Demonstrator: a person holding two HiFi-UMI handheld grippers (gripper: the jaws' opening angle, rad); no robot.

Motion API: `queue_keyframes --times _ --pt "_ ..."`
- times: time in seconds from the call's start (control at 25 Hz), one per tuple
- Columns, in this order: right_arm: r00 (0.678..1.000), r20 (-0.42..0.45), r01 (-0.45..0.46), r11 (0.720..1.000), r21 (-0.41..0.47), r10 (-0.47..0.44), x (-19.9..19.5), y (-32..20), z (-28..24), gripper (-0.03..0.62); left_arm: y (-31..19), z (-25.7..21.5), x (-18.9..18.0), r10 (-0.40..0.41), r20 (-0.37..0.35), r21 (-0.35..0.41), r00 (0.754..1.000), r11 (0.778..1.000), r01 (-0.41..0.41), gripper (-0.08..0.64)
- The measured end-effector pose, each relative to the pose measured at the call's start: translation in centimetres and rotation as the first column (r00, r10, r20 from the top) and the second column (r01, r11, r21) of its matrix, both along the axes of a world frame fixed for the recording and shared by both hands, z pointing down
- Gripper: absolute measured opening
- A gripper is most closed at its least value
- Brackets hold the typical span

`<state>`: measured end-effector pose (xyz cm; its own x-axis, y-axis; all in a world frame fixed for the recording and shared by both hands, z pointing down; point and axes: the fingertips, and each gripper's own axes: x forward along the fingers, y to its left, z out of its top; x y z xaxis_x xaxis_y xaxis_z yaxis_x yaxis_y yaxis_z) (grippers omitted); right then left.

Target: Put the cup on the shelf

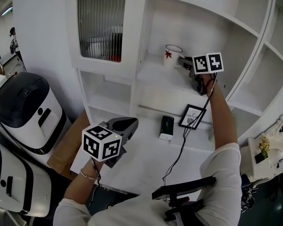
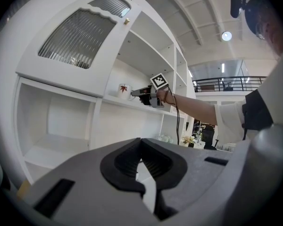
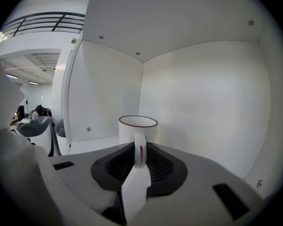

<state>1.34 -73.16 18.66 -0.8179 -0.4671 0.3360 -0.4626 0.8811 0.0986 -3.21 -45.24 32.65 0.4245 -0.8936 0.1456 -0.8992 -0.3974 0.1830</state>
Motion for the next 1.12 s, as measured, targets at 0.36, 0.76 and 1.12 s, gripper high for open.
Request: queue_keyframes --times 0.36,0.76,1.12 --pt "0.999 -0.024 -0.047 0.996 0.077 0.049 1.4 1.2 -0.4 0.103 1.5 0.0 0.3 -0.001 0.0 0.009 1.0 1.0 0.001 0.009" --pt "0.979 0.158 -0.148 0.982 0.117 0.129 3.4 5.6 -3.5 0.103 3.2 -0.3 -0.8 -0.029 -0.04 0.043 0.999 0.999 0.03 0.009" --pt "0.898 0.394 -0.235 0.971 0.047 0.198 4.3 11.5 -1.8 0.092 5.3 0.9 -2.4 -0.055 -0.088 0.031 0.995 0.998 0.057 0.009"
